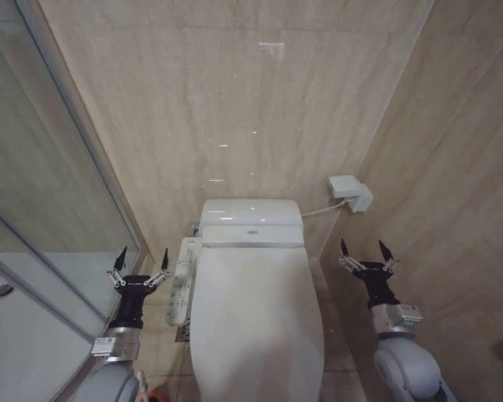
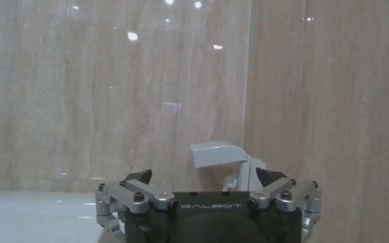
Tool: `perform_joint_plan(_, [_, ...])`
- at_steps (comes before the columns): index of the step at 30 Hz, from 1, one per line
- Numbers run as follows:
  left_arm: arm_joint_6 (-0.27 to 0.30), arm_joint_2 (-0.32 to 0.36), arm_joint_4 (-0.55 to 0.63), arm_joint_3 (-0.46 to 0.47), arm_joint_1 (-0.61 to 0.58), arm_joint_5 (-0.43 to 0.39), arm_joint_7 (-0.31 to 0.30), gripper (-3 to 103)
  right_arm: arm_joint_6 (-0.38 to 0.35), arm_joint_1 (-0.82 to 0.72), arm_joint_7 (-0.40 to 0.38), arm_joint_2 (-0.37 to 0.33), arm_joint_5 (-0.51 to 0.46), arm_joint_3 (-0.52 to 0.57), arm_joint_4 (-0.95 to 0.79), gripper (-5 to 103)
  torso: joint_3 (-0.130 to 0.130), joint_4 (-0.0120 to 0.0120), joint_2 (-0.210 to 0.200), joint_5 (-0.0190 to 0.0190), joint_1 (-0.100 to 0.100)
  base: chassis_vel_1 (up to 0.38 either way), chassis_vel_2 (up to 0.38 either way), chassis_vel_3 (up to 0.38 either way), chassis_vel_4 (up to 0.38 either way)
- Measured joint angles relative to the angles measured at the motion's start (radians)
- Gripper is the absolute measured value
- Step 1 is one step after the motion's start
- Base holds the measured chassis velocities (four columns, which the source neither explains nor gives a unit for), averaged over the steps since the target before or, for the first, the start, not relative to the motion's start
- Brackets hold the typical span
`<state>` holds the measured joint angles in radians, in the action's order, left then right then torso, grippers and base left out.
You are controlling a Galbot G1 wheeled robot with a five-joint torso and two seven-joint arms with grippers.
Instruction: Open the toilet lid, clean the toilet bowl with a toilet brush, close the toilet lid, and flush.
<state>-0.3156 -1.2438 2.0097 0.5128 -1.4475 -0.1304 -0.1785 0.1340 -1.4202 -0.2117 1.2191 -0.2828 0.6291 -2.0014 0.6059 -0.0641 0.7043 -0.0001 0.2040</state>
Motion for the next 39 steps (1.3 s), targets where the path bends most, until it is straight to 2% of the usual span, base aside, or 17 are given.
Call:
perform_joint_plan(1, [-0.002, 0.0, -0.002, 0.0, 0.001, 0.0, 0.0, 100, 0.0, 0.0, 0.0, 0.0, 0.0, 0.0, 0.0, 100, 0.0, 0.0005, 0.0, 0.0005, 0.0, 0.0, 0.0, 0.0, 0.0])
perform_joint_plan(20, [-0.015, -0.006, -0.028, -0.012, 0.019, 0.003, 0.0, 100, 0.0, -0.001, 0.0, 0.0, 0.0, 0.0, 0.0, 100, 0.0, -0.0001, 0.0, 0.0001, -0.001, 0.032, -0.003, -0.021, -0.001])
perform_joint_plan(28, [-0.016, 0.012, -0.064, 0.025, 0.055, -0.035, 0.0, 100, 0.0, 0.0, 0.0, 0.0, 0.0, 0.0, 0.0, 100, 0.0, 0.0002, 0.0, 0.0, 0.0, -0.054, 0.057, 0.057, -0.053])
perform_joint_plan(39, [-0.015, 0.0, -0.078, -0.011, 0.057, -0.014, 0.002, 100, 0.0, -0.001, 0.0, 0.0, 0.0, 0.0, 0.0, 100, -0.001, 0.0, 0.0, 0.0001, -0.001, -0.004, 0.001, 0.001, -0.005])
